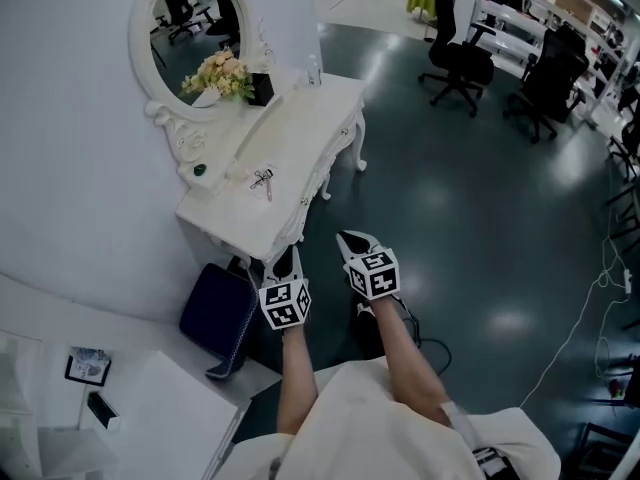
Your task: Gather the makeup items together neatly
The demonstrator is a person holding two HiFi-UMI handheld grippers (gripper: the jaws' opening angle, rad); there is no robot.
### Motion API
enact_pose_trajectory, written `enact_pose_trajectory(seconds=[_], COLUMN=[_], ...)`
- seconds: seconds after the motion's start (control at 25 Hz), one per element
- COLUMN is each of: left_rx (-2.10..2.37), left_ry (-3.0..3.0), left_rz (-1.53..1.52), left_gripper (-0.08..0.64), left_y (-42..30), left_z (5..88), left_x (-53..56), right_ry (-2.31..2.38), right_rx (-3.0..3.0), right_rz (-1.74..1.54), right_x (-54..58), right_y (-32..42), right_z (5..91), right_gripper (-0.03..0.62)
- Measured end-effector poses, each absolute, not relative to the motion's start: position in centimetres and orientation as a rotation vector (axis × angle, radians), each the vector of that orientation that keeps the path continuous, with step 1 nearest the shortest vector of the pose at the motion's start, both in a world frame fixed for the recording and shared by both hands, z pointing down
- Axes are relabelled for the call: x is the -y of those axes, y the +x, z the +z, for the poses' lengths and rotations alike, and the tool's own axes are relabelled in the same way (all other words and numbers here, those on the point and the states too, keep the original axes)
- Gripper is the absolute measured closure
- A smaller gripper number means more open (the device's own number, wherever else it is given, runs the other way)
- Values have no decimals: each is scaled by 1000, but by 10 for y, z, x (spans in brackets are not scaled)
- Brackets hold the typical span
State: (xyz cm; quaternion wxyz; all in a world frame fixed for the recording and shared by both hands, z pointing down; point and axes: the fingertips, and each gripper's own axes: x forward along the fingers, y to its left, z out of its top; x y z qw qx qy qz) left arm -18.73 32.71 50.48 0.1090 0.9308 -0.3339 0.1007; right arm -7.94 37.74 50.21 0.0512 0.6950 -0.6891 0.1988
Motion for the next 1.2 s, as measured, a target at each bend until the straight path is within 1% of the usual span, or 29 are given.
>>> enact_pose_trajectory(seconds=[0.52,1.2], left_rx=[1043,1256], left_ry=[2751,2663], left_rz=[328,342], left_gripper=[548,548], left_y=[-141,-99], left_z=[501,496], left_x=[-235,-145], right_ry=[2095,1841], right_rx=[2177,2351], right_rz=[636,643], right_x=[-281,-173], right_y=[-26,20], right_z=[501,497], right_gripper=[552,552])
